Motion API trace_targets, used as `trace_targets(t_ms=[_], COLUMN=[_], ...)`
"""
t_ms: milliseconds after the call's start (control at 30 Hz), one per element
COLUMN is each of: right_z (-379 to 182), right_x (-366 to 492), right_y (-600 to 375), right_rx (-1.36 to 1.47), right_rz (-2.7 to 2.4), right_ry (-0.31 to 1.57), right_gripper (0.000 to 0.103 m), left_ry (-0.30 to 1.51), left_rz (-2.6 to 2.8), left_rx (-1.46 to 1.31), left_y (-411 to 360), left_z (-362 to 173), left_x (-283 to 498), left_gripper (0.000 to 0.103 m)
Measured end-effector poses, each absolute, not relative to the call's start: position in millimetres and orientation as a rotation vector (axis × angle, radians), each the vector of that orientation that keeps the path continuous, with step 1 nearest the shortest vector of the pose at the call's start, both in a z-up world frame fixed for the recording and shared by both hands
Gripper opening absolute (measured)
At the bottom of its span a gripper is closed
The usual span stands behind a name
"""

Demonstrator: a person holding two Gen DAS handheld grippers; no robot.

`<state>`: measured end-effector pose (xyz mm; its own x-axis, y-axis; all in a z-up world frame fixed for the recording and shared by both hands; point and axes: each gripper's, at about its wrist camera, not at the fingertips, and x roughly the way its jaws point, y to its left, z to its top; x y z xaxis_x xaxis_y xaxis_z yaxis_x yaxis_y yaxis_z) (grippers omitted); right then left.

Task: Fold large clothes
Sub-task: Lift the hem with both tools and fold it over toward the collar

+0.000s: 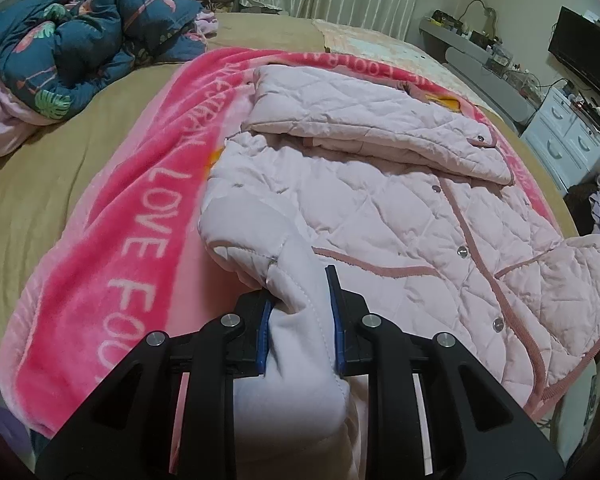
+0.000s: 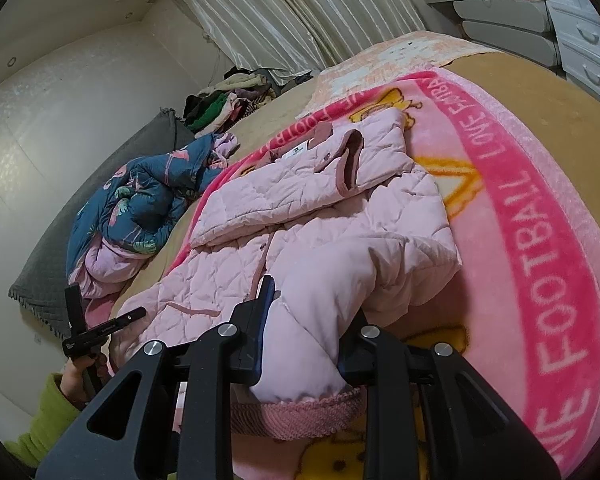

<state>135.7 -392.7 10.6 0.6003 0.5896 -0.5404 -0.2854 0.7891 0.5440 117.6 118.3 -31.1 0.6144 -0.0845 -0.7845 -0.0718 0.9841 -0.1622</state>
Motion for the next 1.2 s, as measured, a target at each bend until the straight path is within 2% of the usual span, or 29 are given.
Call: trace_targets(t_ms=[533, 1200], right_z=[25, 30], right_x=[152, 203], right_y=[-407, -399], right_rx=[0.480, 0.507], right_rz=[0.532, 0.464], right_ry=[0.681, 0.625], right_gripper=[0.023, 0.023], left_ry=[0.846, 0.827], left_rz=[-0.020, -0.073], left_rx=[-0.222, -0.262], left_y=[116, 126], left_z=[6, 21], left_x=[138, 164], left_gripper=[0.015, 0.018])
